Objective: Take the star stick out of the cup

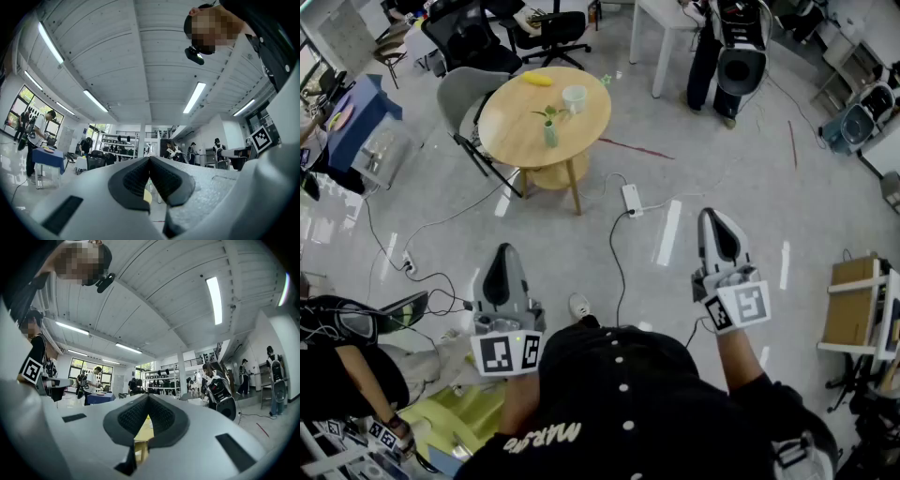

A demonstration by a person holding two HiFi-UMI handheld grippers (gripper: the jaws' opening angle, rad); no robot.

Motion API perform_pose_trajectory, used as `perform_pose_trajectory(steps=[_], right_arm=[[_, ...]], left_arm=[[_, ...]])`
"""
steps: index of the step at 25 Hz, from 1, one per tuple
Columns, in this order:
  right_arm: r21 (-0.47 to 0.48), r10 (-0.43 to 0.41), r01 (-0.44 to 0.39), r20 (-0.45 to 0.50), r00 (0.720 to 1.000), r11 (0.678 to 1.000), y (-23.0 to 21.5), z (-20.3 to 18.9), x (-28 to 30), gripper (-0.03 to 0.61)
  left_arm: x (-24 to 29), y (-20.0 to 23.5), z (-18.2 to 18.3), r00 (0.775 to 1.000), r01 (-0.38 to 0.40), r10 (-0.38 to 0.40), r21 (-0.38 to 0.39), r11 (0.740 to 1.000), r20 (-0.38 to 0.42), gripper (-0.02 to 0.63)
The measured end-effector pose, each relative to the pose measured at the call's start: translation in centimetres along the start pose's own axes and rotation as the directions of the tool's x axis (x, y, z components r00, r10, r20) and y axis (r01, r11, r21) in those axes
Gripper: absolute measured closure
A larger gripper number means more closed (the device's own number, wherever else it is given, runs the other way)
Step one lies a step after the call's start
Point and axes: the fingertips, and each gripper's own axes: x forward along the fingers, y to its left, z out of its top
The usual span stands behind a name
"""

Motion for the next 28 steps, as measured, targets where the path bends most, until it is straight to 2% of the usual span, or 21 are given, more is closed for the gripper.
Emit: perform_pose_trajectory(steps=[9, 14, 18, 20, 23, 24, 28], right_arm=[[-0.021, 0.019, -0.019, -0.009, 1.000, 1.000, 0.5, -0.6, 0.3, 0.580], [0.023, 0.059, -0.060, 0.041, 0.997, 0.998, 1.1, 0.1, 0.4, 0.578], [0.017, 0.067, -0.067, 0.040, 0.997, 0.998, 1.4, -0.1, 0.8, 0.575], [0.018, 0.075, -0.076, 0.034, 0.997, 0.997, 1.7, -0.3, 1.7, 0.531], [0.030, 0.086, -0.086, 0.020, 0.996, 0.996, 2.0, -0.6, 3.6, 0.381], [0.034, 0.084, -0.085, 0.019, 0.996, 0.996, 2.1, -0.7, 4.2, 0.349], [0.035, 0.076, -0.076, 0.019, 0.997, 0.996, 2.8, -0.9, 6.7, 0.325]], left_arm=[[0.1, 0.1, -0.6, 1.000, 0.000, 0.000, -0.006, 1.000, -0.007, 0.611], [0.2, 0.2, -0.6, 1.000, -0.006, 0.006, -0.011, 1.000, -0.005, 0.611], [0.4, 0.6, -1.0, 1.000, -0.008, 0.008, -0.015, 1.000, -0.009, 0.611], [0.9, 1.1, -1.2, 1.000, -0.009, 0.008, -0.018, 1.000, -0.014, 0.611], [2.0, 2.3, -1.3, 1.000, -0.006, 0.006, -0.017, 1.000, -0.016, 0.611], [2.5, 2.7, -1.3, 1.000, -0.006, 0.005, -0.016, 1.000, -0.015, 0.611], [4.0, 5.1, -1.4, 1.000, -0.003, 0.003, -0.015, 1.000, -0.010, 0.611]])
